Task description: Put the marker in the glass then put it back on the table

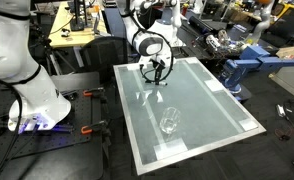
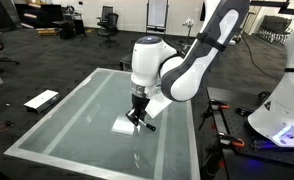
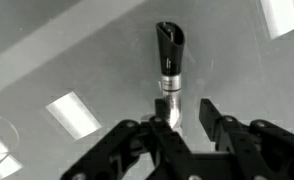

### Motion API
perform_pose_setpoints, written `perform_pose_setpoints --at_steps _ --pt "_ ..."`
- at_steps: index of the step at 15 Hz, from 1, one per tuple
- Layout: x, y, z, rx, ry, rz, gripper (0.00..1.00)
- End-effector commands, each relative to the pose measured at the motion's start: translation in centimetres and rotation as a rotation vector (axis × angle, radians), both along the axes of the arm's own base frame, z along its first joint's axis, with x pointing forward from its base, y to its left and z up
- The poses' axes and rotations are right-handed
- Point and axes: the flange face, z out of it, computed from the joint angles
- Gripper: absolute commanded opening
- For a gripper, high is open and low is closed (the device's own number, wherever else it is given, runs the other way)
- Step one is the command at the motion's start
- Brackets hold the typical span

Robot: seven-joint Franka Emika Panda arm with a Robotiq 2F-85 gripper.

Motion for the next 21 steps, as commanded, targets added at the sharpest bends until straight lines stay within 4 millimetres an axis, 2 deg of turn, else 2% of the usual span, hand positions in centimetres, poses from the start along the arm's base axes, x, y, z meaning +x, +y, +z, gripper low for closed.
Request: perform_pose_setpoints --at_steps 1,2,3,4,8,10,14,17,21 --pt "0.6 0.0 0.1 0.007 -0.021 0.014 0.09" --pt "0.6 0.0 0.2 0.007 -0.021 0.02 0.03" --pt "0.6 0.0 0.3 0.004 -0.024 0.026 0.0" --pt "0.6 0.0 0.5 0.001 -0.019 0.035 0.04" --pt "0.3 -0.6 3.2 -0.039 -0.012 0.003 0.05" --pt "0.2 -1.3 5.2 -0.071 -0.03 0.004 0.05" --pt "-0.3 -3.0 10.5 -0.142 -0.064 0.029 0.05" --pt "-0.8 -5.2 14.4 -0.227 -0.074 0.002 0.05" --pt "-1.3 -8.2 18.3 -0.383 -0.1 -0.111 0.05"
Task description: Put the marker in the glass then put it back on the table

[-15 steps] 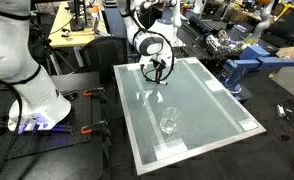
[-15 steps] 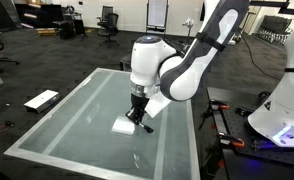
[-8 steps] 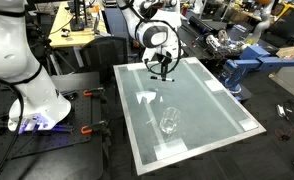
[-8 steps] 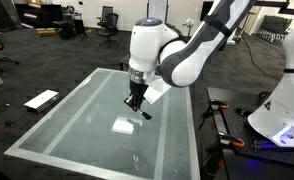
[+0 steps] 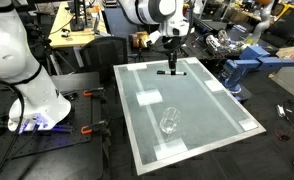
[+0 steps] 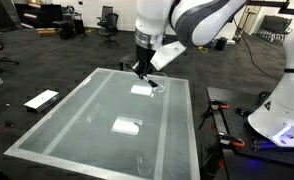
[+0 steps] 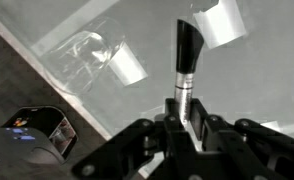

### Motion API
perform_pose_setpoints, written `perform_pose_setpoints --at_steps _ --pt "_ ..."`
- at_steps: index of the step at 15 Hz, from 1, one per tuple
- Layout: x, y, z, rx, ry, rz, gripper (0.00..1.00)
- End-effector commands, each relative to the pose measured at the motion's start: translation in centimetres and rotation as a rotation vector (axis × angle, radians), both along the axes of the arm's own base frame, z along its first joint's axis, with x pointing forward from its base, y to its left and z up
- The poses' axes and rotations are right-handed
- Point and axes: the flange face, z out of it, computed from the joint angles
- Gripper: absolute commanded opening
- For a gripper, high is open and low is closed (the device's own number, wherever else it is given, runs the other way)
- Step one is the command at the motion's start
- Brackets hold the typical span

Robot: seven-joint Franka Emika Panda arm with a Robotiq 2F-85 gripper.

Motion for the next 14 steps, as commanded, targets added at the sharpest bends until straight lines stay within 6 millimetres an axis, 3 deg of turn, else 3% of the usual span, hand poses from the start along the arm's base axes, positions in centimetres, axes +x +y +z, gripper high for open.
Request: perform_pose_setpoints --at_steps 1,4,5,11,12,14 --pt "-1.5 -2.3 3.4 -0.125 -0.042 -0.114 0.05" --pt "-1.9 -3.8 4.7 -0.236 -0.073 -0.202 0.05" --pt "-1.2 -3.4 3.7 -0.185 -0.054 -0.154 0.19" --pt "-1.5 -3.7 4.2 -0.213 -0.064 -0.183 0.19" --pt "-1.4 -3.8 4.1 -0.24 -0.065 -0.225 0.05" --pt "-1.3 -4.0 3.8 -0.268 -0.089 -0.29 0.05"
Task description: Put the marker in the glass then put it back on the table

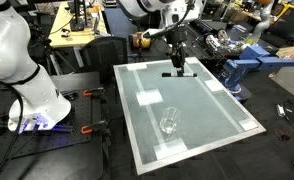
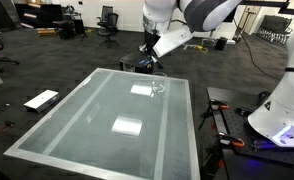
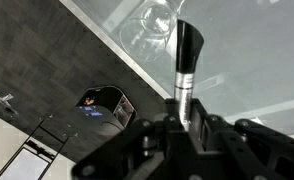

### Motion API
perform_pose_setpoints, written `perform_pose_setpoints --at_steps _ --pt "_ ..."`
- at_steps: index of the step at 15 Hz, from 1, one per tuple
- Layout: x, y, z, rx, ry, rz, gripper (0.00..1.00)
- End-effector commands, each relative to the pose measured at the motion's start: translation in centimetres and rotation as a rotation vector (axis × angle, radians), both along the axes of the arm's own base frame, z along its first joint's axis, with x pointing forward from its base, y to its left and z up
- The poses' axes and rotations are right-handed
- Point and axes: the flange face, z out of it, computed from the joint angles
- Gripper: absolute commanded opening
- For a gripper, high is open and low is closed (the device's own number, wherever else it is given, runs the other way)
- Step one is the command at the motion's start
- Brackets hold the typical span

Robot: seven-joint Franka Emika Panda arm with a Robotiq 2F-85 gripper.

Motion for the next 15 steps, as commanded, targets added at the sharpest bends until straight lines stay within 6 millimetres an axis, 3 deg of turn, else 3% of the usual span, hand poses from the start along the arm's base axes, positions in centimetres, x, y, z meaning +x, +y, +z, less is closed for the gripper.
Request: perform_pose_setpoints --at_steps 1,15 --pt "0.2 -0.2 -0.2 -0.07 -0.043 -0.108 0.05" --pt "-0.4 -0.9 -2.3 -0.309 -0.166 -0.432 0.05"
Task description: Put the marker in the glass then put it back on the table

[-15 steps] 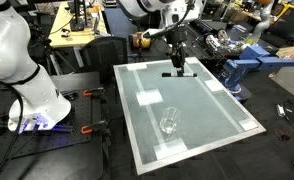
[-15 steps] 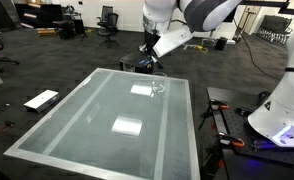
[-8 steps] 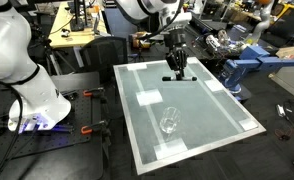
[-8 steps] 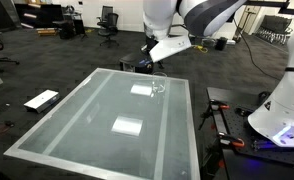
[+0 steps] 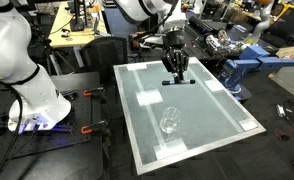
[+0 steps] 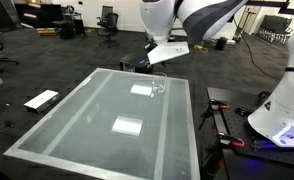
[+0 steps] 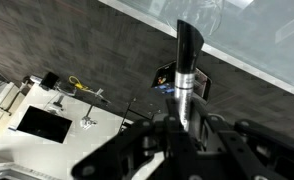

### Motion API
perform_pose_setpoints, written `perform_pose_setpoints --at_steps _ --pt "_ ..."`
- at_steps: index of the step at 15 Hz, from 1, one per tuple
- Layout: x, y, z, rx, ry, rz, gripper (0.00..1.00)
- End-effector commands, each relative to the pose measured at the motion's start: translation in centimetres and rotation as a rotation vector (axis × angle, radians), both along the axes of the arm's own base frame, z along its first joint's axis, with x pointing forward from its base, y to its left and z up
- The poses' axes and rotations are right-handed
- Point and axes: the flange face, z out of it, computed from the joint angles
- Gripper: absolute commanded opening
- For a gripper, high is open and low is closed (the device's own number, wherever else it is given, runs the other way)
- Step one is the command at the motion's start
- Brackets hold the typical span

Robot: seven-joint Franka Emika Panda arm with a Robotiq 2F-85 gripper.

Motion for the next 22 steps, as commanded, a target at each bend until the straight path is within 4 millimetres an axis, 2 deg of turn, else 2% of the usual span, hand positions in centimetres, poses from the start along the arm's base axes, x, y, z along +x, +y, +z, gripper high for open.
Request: perform_pose_setpoints --at_steps 1,11,22 --pt "0.7 -0.1 -0.7 -0.072 -0.031 -0.072 0.05" --pt "1.5 -1.1 -4.2 -0.212 -0.157 -0.246 0.05" --pt "1.8 -3.0 -8.0 -0.297 -0.185 -0.378 0.05"
